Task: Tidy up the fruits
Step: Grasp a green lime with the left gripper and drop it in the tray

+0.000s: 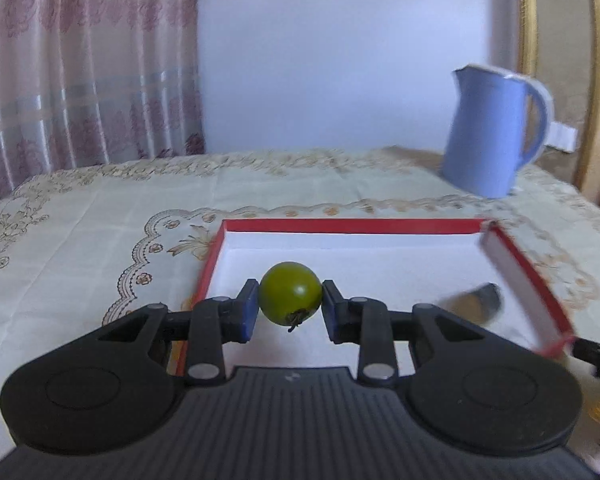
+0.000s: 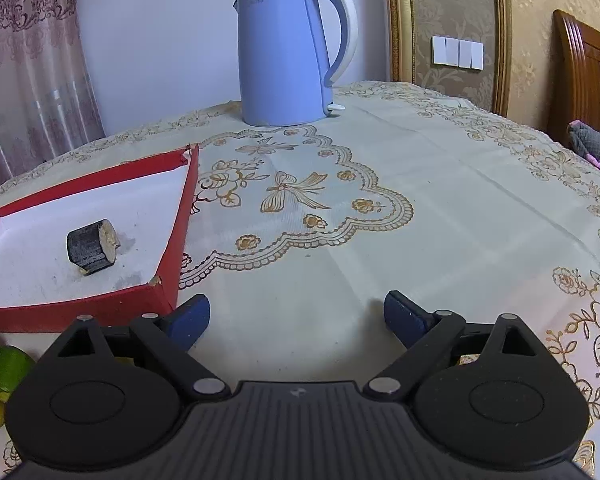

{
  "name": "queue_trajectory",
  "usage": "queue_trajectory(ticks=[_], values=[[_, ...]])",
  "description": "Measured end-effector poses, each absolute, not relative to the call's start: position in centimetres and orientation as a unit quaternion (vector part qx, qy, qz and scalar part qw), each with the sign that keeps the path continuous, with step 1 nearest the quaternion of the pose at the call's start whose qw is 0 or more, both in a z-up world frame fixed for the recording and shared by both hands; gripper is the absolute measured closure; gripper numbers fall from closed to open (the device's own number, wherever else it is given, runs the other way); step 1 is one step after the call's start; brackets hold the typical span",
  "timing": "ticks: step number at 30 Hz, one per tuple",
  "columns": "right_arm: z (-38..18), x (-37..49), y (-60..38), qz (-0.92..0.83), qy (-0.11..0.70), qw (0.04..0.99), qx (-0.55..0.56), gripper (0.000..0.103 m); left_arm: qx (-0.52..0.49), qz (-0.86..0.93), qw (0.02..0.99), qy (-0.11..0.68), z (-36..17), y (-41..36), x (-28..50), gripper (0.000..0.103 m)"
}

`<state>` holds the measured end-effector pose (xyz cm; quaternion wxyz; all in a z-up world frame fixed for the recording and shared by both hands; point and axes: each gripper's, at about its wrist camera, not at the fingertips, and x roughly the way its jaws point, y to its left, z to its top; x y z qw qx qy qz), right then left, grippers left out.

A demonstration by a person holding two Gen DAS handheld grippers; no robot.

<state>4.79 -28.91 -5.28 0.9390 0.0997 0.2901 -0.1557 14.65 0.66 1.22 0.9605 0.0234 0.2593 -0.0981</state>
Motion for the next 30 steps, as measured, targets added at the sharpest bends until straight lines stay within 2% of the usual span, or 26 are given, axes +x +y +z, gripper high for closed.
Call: queue_trajectory(ticks=[11, 19, 20, 22, 23, 24, 30], values=[[-5.3, 4.8, -28.9, -0.156, 0.290, 0.939, 0.098, 0.008, 0.037, -0.055, 0.942, 0.329, -1.6, -0.4, 20.9, 0.073], [-5.3, 4.8, -28.9, -0.156, 0.290, 0.939, 0.099, 0.008, 0.033, -0.042, 0.944, 0.325, -1.6, -0.4, 21.0, 0.072], [-5.3, 4.8, -28.9, -0.156, 0.290, 0.939, 0.098, 0.008, 0.030, -0.041, 0.945, 0.323, -1.5, -0.3, 20.9, 0.068], [-5.3, 4.8, -28.9, -0.156, 0.290, 0.939, 0.099, 0.008, 0.024, -0.034, 0.951, 0.305, -1.2, -0.1, 20.4, 0.034], [-5.3, 4.8, -28.9, -0.156, 0.290, 0.939, 0.099, 0.008, 0.025, -0.031, 0.957, 0.289, -0.9, -0.1, 19.8, 0.030], [-5.3, 4.8, -28.9, -0.156, 0.290, 0.939, 0.099, 0.008, 0.028, -0.028, 0.960, 0.276, -0.6, -0.1, 19.5, 0.026], [-5.3, 5.0, -28.9, -0.156, 0.295, 0.938, 0.092, 0.006, 0.025, -0.035, 0.970, 0.238, 0.7, 0.5, 15.5, 0.025]])
